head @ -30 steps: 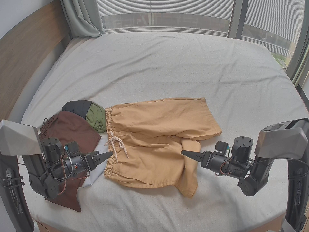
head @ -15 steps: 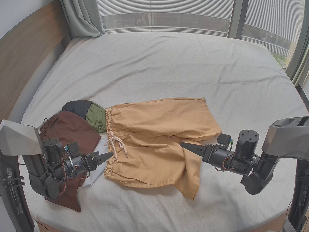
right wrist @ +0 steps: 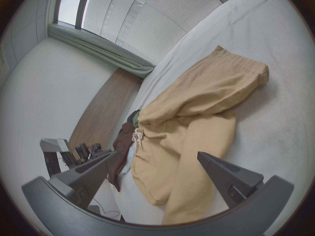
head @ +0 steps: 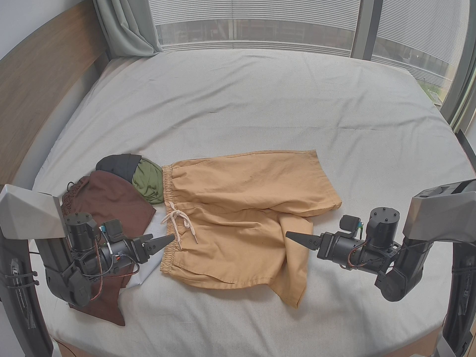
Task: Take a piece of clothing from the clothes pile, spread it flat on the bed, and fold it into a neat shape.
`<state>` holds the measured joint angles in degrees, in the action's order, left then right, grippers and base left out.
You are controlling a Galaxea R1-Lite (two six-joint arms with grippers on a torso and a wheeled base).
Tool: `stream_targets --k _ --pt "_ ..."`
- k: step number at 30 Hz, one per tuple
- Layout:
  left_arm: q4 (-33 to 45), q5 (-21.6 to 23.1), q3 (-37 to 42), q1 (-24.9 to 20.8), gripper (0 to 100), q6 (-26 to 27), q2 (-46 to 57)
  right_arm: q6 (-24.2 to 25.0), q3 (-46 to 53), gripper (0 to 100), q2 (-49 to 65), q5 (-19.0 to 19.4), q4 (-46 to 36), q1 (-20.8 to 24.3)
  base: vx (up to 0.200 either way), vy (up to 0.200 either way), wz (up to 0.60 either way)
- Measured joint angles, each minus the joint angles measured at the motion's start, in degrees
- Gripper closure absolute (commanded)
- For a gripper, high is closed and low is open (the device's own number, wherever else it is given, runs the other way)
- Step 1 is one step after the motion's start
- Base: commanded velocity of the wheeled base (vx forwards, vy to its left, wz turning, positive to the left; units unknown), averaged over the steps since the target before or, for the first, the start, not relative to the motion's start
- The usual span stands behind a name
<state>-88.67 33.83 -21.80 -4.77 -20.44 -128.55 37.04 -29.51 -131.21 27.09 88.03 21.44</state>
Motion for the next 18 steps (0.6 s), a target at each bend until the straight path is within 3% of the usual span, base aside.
stream_targets --k 7,18 --pt "0.02 0.0 0.0 0.02 0 0.02 -0.17 -6.57 3.33 0 -2.86 0.06 -0.15 -2.01 0.0 0.0 0.0" --pt "0.0 0.0 -0.02 -0.05 0 0.09 -0.54 -4.55 8.27 0 -4.62 0.83 0.1 0.27 0.0 0.0 0.0"
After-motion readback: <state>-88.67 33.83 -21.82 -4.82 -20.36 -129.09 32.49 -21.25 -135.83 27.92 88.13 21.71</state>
